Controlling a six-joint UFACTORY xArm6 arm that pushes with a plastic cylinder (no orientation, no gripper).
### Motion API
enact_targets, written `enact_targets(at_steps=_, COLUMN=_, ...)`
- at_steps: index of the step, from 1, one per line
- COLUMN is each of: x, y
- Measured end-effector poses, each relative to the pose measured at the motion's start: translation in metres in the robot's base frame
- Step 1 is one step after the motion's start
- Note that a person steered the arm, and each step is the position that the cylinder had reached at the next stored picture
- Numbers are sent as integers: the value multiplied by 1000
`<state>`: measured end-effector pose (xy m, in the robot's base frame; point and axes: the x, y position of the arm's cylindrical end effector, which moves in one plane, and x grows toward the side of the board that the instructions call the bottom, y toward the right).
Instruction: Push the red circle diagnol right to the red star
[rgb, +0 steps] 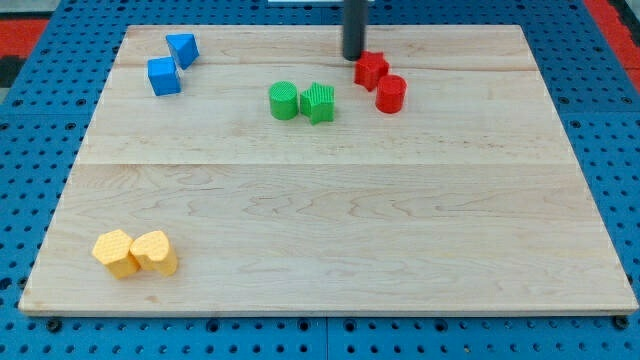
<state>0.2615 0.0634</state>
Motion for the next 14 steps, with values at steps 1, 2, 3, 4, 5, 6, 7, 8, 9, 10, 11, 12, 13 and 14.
enact_targets(at_steps=1, x=60, y=-13)
enact_targets(at_steps=2, x=108, y=-14)
enact_targets(at_steps=3, x=95, y=-45)
enact_targets(at_steps=4, x=49, y=-54)
enact_targets(at_steps=5, x=16, y=1)
enact_targets(at_steps=6, x=83, y=39)
enact_targets(at_steps=7, x=150, y=49)
enact_targets(at_steps=8, x=136, y=33)
enact_targets(at_steps=9, x=195, y=33)
enact_targets(at_steps=10, x=224, y=78)
enact_targets(at_steps=11, x=181, y=32)
enact_targets(at_steps=12, x=161, y=69)
enact_targets(at_steps=13, x=157, y=110)
enact_targets(at_steps=14, x=237, y=116)
